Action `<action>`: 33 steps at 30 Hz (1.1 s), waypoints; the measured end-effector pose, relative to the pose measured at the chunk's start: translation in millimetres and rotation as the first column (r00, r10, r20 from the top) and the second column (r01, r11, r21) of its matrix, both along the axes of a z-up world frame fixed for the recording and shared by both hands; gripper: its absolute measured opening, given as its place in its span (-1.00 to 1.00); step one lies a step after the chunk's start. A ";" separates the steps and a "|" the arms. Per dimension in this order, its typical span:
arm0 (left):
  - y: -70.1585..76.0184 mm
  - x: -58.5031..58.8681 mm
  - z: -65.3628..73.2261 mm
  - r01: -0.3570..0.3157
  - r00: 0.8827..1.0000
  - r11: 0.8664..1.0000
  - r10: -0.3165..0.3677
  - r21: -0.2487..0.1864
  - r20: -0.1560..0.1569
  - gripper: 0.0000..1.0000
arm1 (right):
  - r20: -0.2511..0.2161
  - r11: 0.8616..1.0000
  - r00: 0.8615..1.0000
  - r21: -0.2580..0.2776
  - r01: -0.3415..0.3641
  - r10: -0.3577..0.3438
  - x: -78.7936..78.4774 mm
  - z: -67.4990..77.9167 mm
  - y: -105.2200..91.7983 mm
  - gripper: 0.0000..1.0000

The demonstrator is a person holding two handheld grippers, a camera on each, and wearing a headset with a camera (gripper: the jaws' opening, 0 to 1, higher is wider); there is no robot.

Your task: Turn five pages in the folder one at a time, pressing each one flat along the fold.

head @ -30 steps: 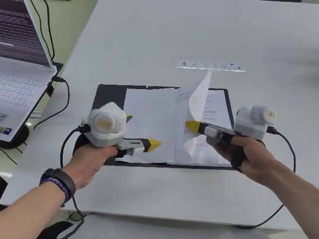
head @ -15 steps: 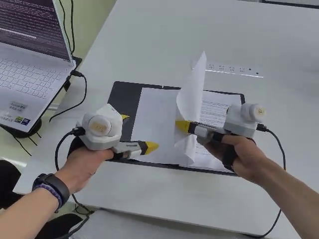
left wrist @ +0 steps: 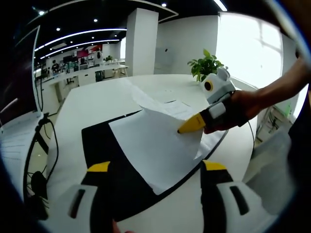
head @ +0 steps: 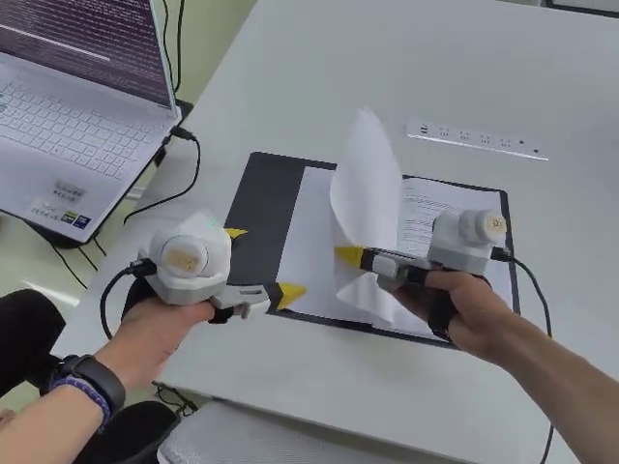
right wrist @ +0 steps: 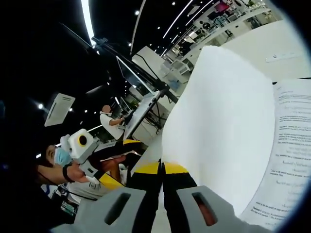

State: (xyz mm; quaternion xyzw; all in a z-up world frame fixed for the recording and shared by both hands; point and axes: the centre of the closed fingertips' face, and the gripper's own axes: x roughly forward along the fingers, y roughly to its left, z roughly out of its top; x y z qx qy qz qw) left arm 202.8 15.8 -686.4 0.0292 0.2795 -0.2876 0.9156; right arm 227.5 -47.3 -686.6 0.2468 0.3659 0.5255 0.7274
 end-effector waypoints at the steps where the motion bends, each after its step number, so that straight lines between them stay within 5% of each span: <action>1: 1.3 -2.0 -0.8 -0.003 1.000 1.000 0.003 -0.001 -0.002 0.45 | -0.008 1.000 1.000 -0.006 -0.006 0.006 -0.9 -4.1 2.7 -1.00; 11: 7.9 -13.4 -5.1 -0.029 0.999 1.000 0.029 -0.005 -0.014 0.45 | -0.064 0.999 0.998 -0.045 -0.022 0.020 -1.7 -31.2 19.8 -1.00; 33: -1.0 -7.8 -4.1 -0.035 0.999 0.999 0.035 -0.026 -0.015 0.46 | -0.147 0.993 0.989 -0.105 -0.049 0.033 -3.0 -71.1 43.7 -0.96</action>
